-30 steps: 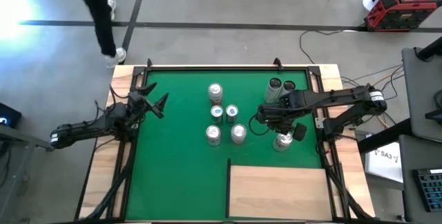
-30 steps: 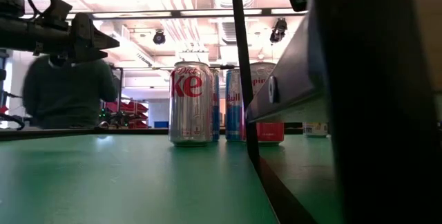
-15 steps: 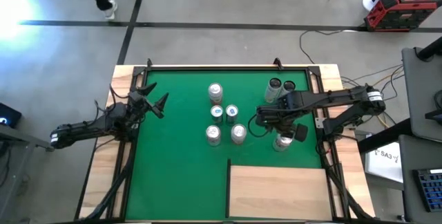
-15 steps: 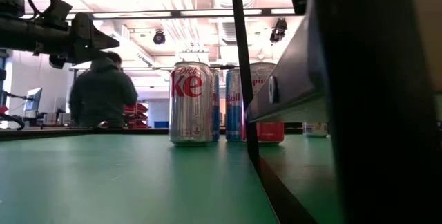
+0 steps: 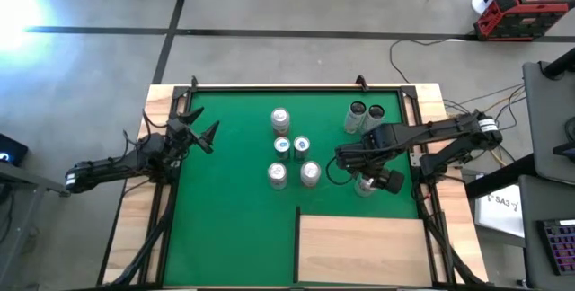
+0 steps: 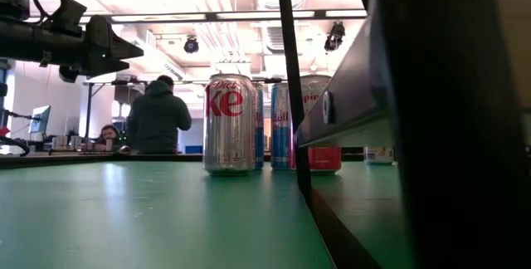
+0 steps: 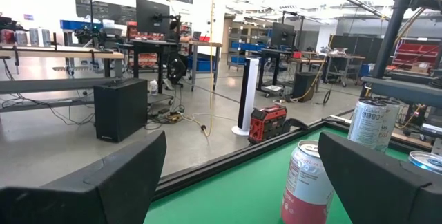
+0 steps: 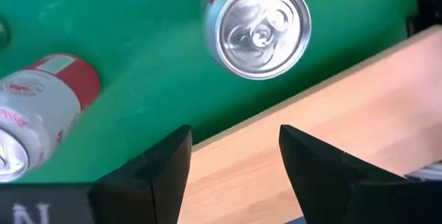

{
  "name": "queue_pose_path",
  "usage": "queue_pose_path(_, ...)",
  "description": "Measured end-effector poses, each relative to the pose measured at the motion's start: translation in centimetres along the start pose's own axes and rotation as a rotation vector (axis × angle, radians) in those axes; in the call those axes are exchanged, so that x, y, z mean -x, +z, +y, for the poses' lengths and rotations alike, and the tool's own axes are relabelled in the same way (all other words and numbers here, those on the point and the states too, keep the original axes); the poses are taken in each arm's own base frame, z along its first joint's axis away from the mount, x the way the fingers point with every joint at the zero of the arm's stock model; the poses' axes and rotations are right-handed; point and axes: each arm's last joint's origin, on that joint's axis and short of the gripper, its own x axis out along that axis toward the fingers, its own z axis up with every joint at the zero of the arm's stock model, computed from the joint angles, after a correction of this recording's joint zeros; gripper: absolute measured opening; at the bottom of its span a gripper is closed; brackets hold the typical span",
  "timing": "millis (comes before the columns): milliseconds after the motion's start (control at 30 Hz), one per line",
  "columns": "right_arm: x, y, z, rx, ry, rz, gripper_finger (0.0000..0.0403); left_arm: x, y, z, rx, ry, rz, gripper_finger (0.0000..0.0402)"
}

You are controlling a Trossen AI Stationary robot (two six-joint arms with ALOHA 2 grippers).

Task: Place canned beverage on shelf
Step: Put the right red-silver soda can on the shelf

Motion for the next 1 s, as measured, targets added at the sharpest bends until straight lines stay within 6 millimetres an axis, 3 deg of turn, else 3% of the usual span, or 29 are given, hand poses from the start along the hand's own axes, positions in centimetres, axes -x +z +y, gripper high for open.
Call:
queue_pose_path(333,-1.0,-1.3,-1.3,0.032,0.062,-0.109,0.0215,0.0,0.0,0.0,0.000,0.000,0.000,0.0363)
queue_pose_path(700,-2.6,-1.2,-2.2,-0.026,0.017,-0.156,0.0266,0.0,0.0,0.0,0.000,0.000,0.000,0.0363)
queue_pose_path(900,-2.8,-1.1,-2.4,0.252,-0.023,-0.172,0.0269,0.0,0.0,0.0,0.000,0.000,0.000,0.0363)
queue_pose_path(1000,-3.1,-1.3,-2.4,0.237,-0.014,-0.166,0.0270,0.0,0.0,0.0,0.000,0.000,0.000,0.0363)
